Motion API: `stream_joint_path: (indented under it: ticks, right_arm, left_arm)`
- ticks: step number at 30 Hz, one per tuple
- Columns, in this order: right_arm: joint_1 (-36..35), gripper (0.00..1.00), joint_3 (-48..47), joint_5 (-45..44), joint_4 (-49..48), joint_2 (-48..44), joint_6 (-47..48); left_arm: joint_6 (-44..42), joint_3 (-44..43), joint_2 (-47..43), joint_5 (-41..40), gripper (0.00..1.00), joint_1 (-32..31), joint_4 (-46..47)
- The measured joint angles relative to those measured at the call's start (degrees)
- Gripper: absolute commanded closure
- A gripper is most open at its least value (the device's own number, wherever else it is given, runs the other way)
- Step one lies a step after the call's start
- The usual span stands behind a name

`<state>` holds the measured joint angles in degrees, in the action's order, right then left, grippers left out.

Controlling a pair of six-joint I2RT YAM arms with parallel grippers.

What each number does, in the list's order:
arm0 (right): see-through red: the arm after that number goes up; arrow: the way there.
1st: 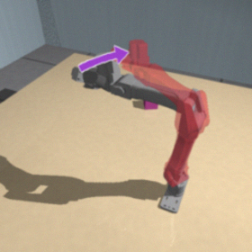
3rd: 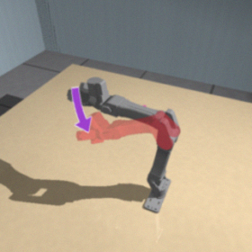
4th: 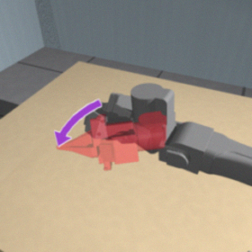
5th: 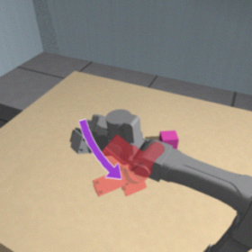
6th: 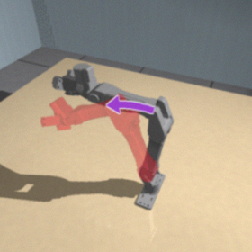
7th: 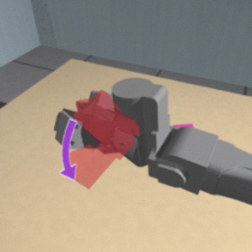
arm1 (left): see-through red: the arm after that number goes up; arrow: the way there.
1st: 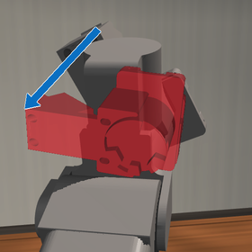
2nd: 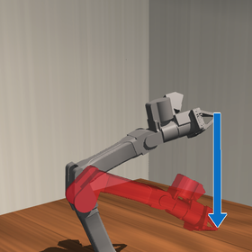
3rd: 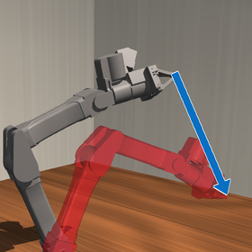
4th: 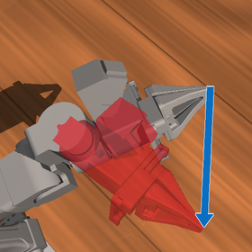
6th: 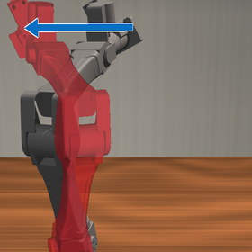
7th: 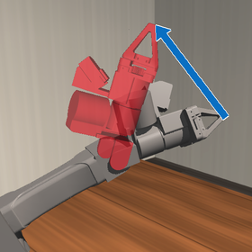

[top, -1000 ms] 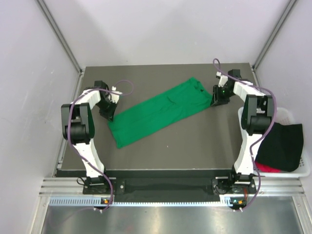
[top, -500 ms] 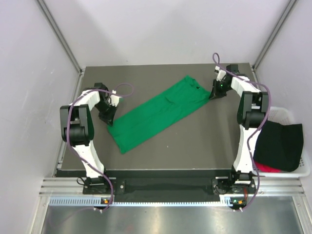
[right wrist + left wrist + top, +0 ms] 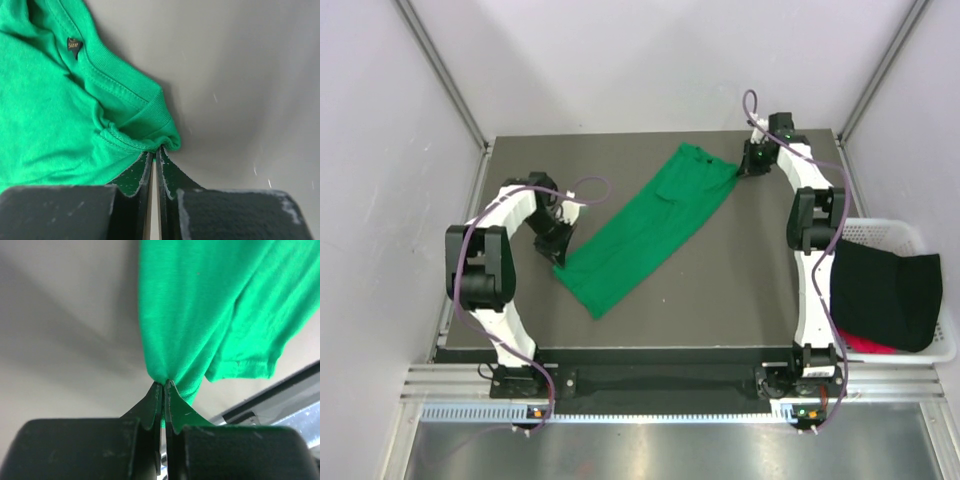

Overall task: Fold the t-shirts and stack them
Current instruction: Fold the tshirt

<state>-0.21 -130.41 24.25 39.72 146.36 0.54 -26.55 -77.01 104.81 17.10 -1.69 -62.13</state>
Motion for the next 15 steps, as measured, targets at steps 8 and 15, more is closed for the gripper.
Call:
stream_joint_path:
  ticks: [8,15]
  right_arm:
    - [-3.04,0.98,-4.92,-5.97,-1.46,2.47,0.96]
    - [-3.45,0.98,-5.09,-7.69,-2.21,2.67,1.86]
  left_arm:
    - [3.02,3.85,-0.57,-2.38,0.46,-2.60,0.68]
    - [5.51,4.66,-13.66,-8.92,0.29,-6.69,6.49]
